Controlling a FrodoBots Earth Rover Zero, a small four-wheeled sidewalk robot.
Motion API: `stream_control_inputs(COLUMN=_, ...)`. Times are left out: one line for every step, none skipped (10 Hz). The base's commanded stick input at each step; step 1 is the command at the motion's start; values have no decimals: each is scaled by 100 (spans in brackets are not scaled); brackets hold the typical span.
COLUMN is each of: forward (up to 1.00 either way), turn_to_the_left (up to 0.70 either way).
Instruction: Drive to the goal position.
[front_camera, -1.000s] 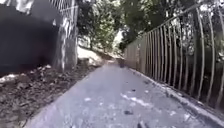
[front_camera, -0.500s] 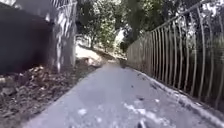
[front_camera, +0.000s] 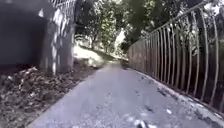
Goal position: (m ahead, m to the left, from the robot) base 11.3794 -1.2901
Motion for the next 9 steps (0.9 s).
stream_control_inputs(forward=50, turn_to_the_left=4)
stream_control_inputs(forward=50, turn_to_the_left=0)
stream_control_inputs(forward=50, turn_to_the_left=0)
stream_control_inputs(forward=50, turn_to_the_left=3)
stream_control_inputs(forward=50, turn_to_the_left=2)
stream_control_inputs(forward=50, turn_to_the_left=0)
stream_control_inputs(forward=50, turn_to_the_left=0)
stream_control_inputs(forward=50, turn_to_the_left=4)
stream_control_inputs(forward=50, turn_to_the_left=6)
